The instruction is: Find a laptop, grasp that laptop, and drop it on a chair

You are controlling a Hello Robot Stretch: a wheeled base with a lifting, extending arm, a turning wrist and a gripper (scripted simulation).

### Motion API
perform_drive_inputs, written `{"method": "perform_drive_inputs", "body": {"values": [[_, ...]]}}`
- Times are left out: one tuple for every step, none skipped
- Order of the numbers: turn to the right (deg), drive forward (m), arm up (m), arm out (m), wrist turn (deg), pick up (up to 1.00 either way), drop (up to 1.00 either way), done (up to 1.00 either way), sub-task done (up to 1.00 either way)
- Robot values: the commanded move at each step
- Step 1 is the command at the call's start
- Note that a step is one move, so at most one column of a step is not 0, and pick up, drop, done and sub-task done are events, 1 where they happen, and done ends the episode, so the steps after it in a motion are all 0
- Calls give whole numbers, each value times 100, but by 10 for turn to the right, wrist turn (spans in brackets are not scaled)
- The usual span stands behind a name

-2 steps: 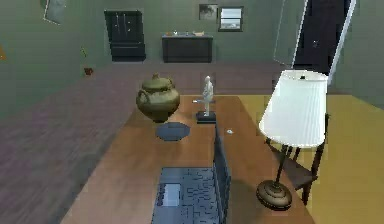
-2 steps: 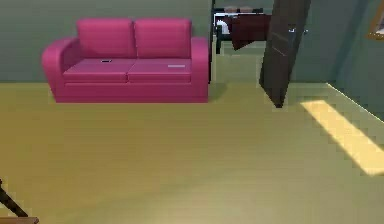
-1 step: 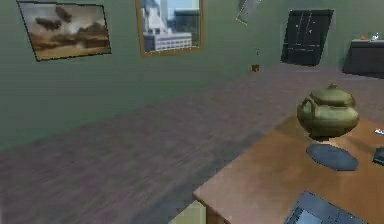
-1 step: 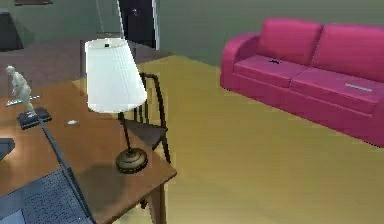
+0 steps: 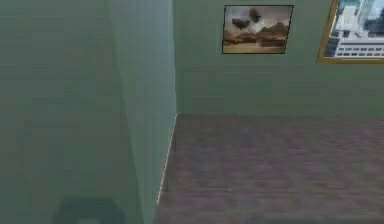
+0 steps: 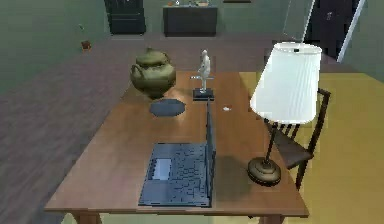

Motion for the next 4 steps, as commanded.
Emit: {"method": "perform_drive_inputs", "body": {"values": [[-450,0,0,0,0,0,0,0,0],[-420,0,0,0,0,0,0,0,0],[0,15,0,0,0,0,0,0,0],[450,0,0,0,0,0,0,0,0]]}}
